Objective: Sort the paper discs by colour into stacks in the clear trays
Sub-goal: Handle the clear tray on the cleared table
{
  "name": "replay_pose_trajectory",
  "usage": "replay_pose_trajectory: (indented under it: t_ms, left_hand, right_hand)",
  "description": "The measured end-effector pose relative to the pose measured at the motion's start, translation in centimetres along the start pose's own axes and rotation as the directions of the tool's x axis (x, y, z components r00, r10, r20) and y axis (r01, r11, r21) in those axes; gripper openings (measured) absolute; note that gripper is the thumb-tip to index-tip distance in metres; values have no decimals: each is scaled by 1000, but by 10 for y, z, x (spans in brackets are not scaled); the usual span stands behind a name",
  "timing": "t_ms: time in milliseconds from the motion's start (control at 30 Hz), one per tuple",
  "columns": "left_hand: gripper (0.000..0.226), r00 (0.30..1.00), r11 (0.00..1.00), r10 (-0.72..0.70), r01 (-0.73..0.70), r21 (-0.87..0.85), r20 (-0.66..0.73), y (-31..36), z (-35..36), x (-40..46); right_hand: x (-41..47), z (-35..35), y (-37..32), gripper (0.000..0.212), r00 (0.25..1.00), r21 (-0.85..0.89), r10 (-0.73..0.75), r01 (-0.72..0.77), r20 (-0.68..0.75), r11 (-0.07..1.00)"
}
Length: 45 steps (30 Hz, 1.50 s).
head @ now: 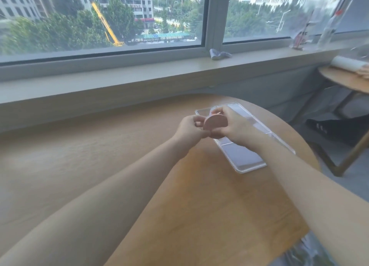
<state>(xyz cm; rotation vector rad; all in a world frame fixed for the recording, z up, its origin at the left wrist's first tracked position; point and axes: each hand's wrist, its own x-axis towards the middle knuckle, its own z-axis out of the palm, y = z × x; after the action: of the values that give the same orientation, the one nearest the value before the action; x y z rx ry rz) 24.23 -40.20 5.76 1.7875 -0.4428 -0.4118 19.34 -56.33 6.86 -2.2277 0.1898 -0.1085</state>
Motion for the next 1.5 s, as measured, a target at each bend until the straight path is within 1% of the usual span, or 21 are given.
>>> replay_pose_trajectory:
  t_ms: [100,167,200,267,333,367,467,533,600,700,800,867,900,967,1067,1133,1200,1267,1333,1400,1500]
  left_hand:
    - [29,984,987,130,-116,115,-125,-8,-38,-35]
    - [28,959,962,213,-172,212,-188,-22,-65,-64]
    - [29,948,952,232,-175,251,-217,-31,-77,-78]
    - [34,936,945,227,-145,292,-269,-49,-96,-103]
    - [40,919,931,247,-137,339,-308,-68,-108,-119]
    - [46,910,907,267,-126,402,-317,-78,-111,-124]
    - [63,937,779,256,-55,625,-237,-98,-109,-131]
    - [67,948,745,240,-41,666,-210,-103,-105,-132]
    - [60,944,754,254,-56,655,-211,-103,-106,-129]
    - [37,924,852,257,-79,517,-283,-102,-119,-132]
    - [25,882,868,312,-114,483,-353,-98,-142,-158]
    - [23,851,869,341,-124,479,-399,-96,-167,-185]
    - [24,836,867,343,-106,487,-428,-96,-182,-200]
    - [26,814,863,307,-20,505,-493,-97,-215,-234]
    - [24,778,873,236,94,479,-583,-98,-262,-293]
    - [21,718,862,224,169,477,-659,-100,-290,-334]
    - [25,630,859,234,223,461,-741,-101,-313,-375]
    - [23,555,874,210,264,409,-805,-100,-332,-410]
    - [16,505,888,159,302,347,-848,-101,-349,-437]
    - [15,460,884,126,350,310,-879,-107,-367,-454]
    - [16,420,874,65,414,255,-905,-117,-387,-464]
  right_hand:
    - [-18,40,-25,40,984,69,-175,177,-33,982]
    - [-29,76,-38,34,965,100,-260,262,-35,960]
    - [-32,96,-44,34,957,96,-291,292,-24,952]
    - [-37,132,-51,35,940,57,-340,339,-1,939]
    - [-40,160,-55,38,931,14,-364,363,22,932]
    - [-41,171,-56,39,923,-6,-382,383,33,924]
    - [-45,189,-57,45,906,-104,-421,422,31,901]
    - [-44,190,-57,52,910,-192,-414,410,20,892]
    - [-44,188,-57,53,917,-204,-397,395,31,896]
    - [-49,189,-60,50,911,-164,-410,411,41,897]
    - [-60,205,-78,49,890,-52,-454,451,-49,891]
    - [-68,224,-100,47,877,50,-471,477,-93,878]
    - [-72,236,-113,44,872,107,-480,488,-94,866]
    - [-81,263,-145,38,862,193,-503,505,-63,841]
    - [-94,312,-194,32,819,284,-574,546,17,788]
    - [-107,346,-225,27,793,335,-606,553,72,763]
    - [-122,378,-256,25,780,378,-614,536,120,755]
    - [-137,405,-283,26,758,429,-632,524,160,736]
    - [-150,429,-308,26,727,461,-655,518,207,721]
    - [-158,450,-328,28,712,461,-655,507,252,728]
    - [-160,475,-349,29,702,368,-636,526,322,767]
